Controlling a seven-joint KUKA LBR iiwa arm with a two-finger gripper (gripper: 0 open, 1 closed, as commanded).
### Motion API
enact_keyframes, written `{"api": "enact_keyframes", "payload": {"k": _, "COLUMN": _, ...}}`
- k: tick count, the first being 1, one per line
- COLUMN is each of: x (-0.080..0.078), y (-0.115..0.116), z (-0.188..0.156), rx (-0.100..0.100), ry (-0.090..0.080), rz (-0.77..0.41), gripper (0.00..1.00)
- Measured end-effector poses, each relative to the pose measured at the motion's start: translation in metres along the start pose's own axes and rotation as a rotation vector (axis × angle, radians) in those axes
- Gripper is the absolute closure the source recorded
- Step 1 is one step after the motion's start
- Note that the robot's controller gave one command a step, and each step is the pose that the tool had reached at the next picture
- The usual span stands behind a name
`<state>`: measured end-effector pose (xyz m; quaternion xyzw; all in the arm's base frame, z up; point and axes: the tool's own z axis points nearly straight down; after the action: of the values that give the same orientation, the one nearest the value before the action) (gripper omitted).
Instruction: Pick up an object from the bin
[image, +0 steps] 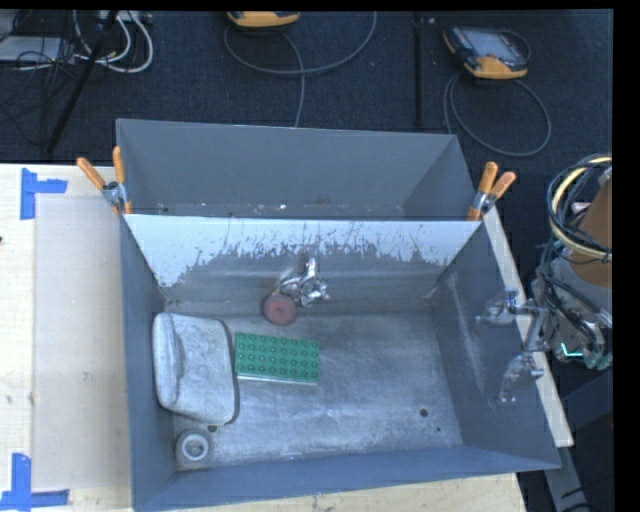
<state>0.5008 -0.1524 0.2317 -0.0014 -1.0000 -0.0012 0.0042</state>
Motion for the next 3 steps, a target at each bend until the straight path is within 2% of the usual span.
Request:
{"api": "enact_keyframes", "payload": {"k": 1, "x": 0.0, "y": 0.031, "z": 0.13, "rx": -0.002, "ry": 0.001, "rz": 0.101, "gripper": 0.0}}
{"api": "enact_keyframes", "payload": {"k": 2, "x": 0.017, "y": 0.004, "z": 0.158, "rx": 0.004, "ry": -0.023, "rz": -0.42, "gripper": 0.0}}
{"api": "enact_keyframes", "payload": {"k": 3, "x": 0.001, "y": 0.002, "z": 0.123, "rx": 0.002, "ry": -0.011, "rz": -0.08, "gripper": 0.0}}
